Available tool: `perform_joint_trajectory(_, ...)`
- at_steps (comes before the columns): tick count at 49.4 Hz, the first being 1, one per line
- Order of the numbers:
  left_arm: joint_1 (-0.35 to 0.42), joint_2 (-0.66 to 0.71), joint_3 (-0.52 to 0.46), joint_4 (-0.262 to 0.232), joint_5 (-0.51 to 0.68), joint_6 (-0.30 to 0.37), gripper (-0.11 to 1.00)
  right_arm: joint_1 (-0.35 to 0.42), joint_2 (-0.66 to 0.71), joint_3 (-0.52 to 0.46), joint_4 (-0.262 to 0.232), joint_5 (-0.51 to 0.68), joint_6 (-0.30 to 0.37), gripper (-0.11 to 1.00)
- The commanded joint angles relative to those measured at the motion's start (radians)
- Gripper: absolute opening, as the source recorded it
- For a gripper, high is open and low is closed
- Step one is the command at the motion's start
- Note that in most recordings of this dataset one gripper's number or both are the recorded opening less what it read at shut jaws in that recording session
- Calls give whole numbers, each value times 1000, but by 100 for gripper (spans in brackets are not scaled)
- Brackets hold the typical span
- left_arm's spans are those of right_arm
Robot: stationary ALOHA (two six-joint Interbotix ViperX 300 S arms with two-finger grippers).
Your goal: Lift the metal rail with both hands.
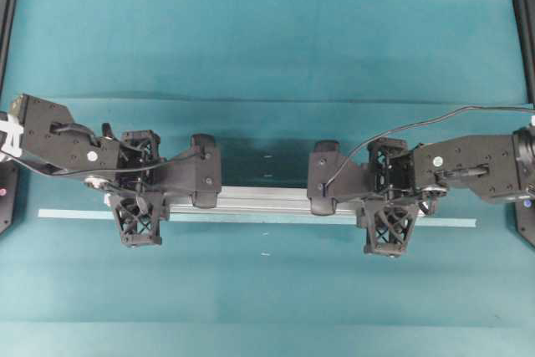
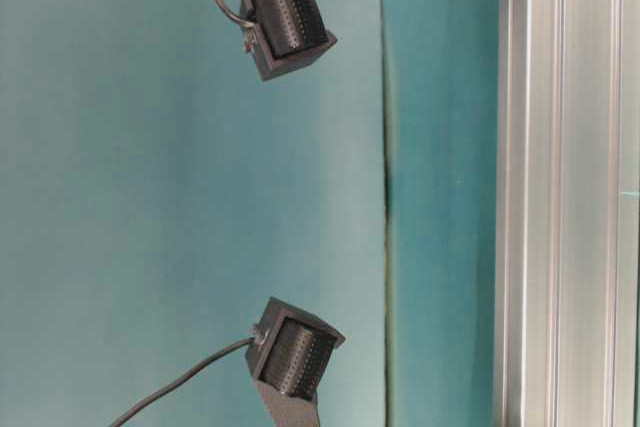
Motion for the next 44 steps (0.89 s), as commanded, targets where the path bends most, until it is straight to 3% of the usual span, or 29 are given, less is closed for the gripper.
perform_joint_trajectory(1, 9, 0, -6, -6, -17, -74, 29, 2, 0, -11, 5, -20, 0, 38)
perform_joint_trajectory(44, 9, 3, 12, -6, -75, -83, 29, -31, 9, 0, -17, -46, -6, 38)
